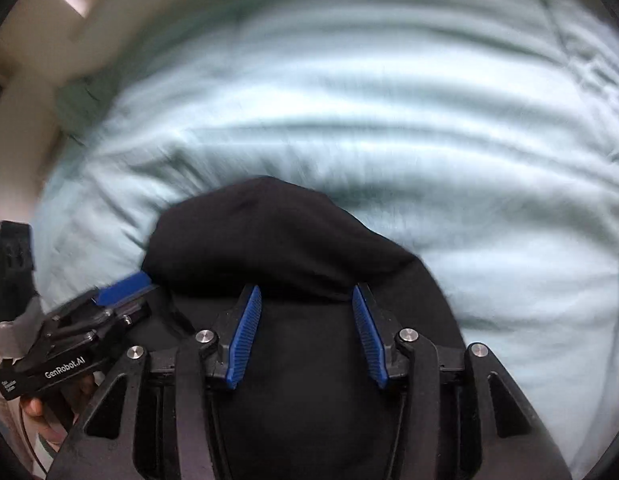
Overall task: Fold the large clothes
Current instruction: 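Grasp the folded jacket edge near the hood with both tools and lift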
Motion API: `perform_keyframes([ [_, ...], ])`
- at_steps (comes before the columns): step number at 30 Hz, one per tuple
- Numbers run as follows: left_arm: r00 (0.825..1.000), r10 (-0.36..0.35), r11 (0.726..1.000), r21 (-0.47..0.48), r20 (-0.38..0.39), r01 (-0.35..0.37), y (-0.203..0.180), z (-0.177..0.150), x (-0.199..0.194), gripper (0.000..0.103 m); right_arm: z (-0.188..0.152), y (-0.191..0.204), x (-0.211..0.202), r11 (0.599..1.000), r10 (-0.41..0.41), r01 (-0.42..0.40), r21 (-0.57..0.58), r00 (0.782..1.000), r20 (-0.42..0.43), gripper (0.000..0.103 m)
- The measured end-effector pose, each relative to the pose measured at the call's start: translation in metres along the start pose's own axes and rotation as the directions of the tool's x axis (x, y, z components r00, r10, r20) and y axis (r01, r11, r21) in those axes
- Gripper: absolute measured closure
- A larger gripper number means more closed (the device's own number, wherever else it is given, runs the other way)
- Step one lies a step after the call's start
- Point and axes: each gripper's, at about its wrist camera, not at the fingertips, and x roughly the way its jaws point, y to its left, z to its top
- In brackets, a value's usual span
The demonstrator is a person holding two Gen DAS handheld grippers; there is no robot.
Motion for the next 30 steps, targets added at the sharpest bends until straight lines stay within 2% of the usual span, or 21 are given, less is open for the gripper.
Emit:
perform_keyframes([
  [4,1.000,0.023,0.999,0.042,0.021,-0.024,-0.006,-0.003,-0.004,0.040,-0.012,0.000,-0.002,1.000,0.003,-0.001,-0.029,0.999,0.037,0.054],
  [8,0.997,-0.042,0.999,0.029,0.058,0.041,-0.004,-0.001,-0.041,0.040,-0.011,0.001,-0.029,0.997,-0.005,0.007,-0.074,0.999,0.037,0.054],
  [10,0.992,-0.078,0.996,0.051,0.102,0.073,-0.004,-0.003,-0.066,0.040,-0.016,0.007,-0.060,0.990,-0.036,0.048,-0.133,0.996,0.085,0.051],
  [13,0.987,-0.096,0.994,0.059,0.127,0.089,0.004,-0.004,-0.091,0.040,-0.037,0.004,-0.089,0.981,-0.045,0.062,-0.184,0.994,0.097,0.046],
  [17,0.988,-0.107,0.994,0.014,0.109,0.106,0.023,-0.007,-0.094,0.040,-0.048,-0.007,-0.085,0.982,-0.043,0.047,-0.184,0.999,0.026,0.046],
  [19,0.991,-0.128,0.992,0.004,0.039,0.128,0.032,-0.021,-0.084,0.040,-0.060,-0.011,-0.078,0.978,-0.069,0.069,-0.198,0.998,0.005,0.046],
  [20,0.993,-0.117,0.993,0.011,-0.007,0.118,0.029,-0.030,-0.068,0.040,-0.067,-0.013,-0.070,0.977,-0.083,0.080,-0.200,0.997,-0.007,0.046],
  [21,0.996,-0.067,0.997,0.028,-0.059,0.068,0.028,-0.041,-0.052,0.039,-0.074,-0.014,-0.060,0.974,-0.100,0.094,-0.207,0.995,-0.017,0.046],
  [22,0.993,0.015,0.999,0.051,-0.113,-0.009,0.027,-0.052,-0.033,0.037,-0.079,-0.013,-0.050,0.970,-0.121,0.114,-0.214,0.992,-0.020,0.046],
  [23,0.992,0.041,0.997,0.063,-0.122,-0.034,0.027,-0.059,-0.024,0.037,-0.083,-0.012,-0.044,0.968,-0.131,0.124,-0.218,0.991,-0.021,0.046],
  [26,0.997,0.022,0.999,0.044,-0.078,-0.019,0.028,-0.057,-0.035,0.037,-0.084,-0.005,-0.046,0.956,-0.168,0.160,-0.248,0.986,-0.012,0.045],
  [28,0.999,-0.002,0.999,0.039,-0.050,0.004,0.029,-0.050,-0.049,0.037,-0.081,-0.007,-0.061,0.962,-0.136,0.129,-0.241,0.991,-0.015,0.045],
  [30,1.000,-0.003,0.997,0.077,0.006,0.002,0.027,-0.040,-0.071,0.037,-0.077,-0.013,-0.077,0.970,-0.087,0.081,-0.228,0.996,-0.013,0.045],
])
